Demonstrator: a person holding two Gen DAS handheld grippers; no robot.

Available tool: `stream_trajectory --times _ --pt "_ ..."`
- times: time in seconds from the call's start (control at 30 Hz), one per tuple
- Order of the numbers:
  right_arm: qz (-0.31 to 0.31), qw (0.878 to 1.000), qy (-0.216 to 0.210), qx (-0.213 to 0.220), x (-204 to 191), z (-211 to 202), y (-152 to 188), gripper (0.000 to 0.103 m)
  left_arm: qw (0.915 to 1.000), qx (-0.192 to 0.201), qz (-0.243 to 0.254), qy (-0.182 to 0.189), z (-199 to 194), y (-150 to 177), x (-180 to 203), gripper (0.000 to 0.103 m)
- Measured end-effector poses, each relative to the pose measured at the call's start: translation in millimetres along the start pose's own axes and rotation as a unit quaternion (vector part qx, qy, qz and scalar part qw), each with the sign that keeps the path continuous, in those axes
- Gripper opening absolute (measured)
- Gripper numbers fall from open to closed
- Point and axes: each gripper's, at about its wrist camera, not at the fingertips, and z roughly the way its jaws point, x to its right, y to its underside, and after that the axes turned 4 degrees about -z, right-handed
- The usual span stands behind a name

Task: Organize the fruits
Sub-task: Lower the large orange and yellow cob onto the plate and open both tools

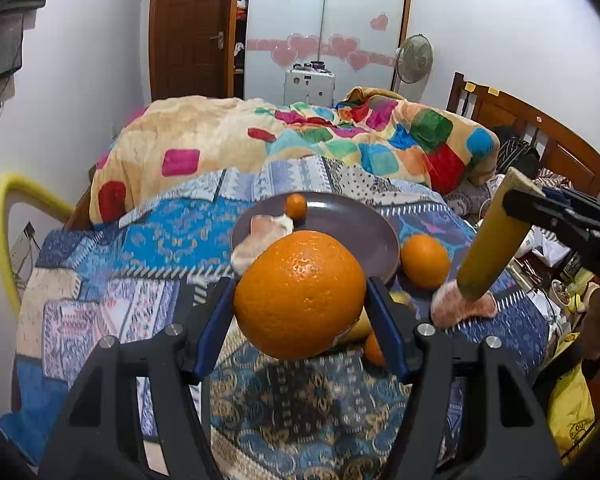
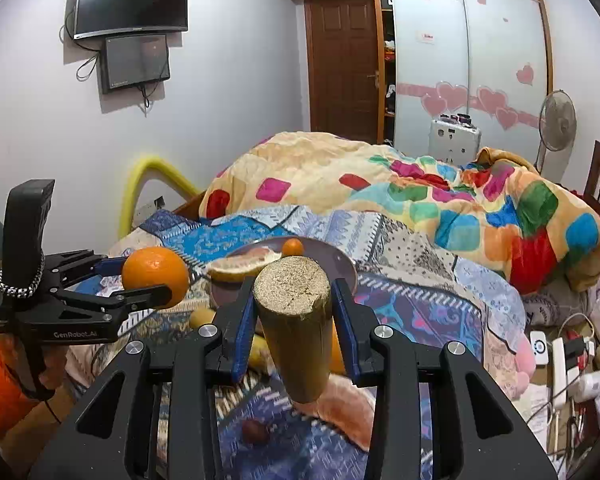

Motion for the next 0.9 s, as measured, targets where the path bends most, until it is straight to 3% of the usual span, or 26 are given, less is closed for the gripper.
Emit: stream_trajectory --times 0.33,0.77,0.9 --pt "-0.002 1.0 -0.008 0.001 2 30 -16 0.034 1.0 -0.005 0.005 -0.002 30 -26 -2 0.065" --pt "0.016 0.999 -0.024 -0.03 14 92 -20 0.033 0.9988 -0.049 0.003 0.002 95 -29 1 0.065" --pt "0.035 0.998 -0.028 -0.039 23 109 -25 0.033 0.9988 -0.043 0.021 -0.004 100 -30 9 0.065"
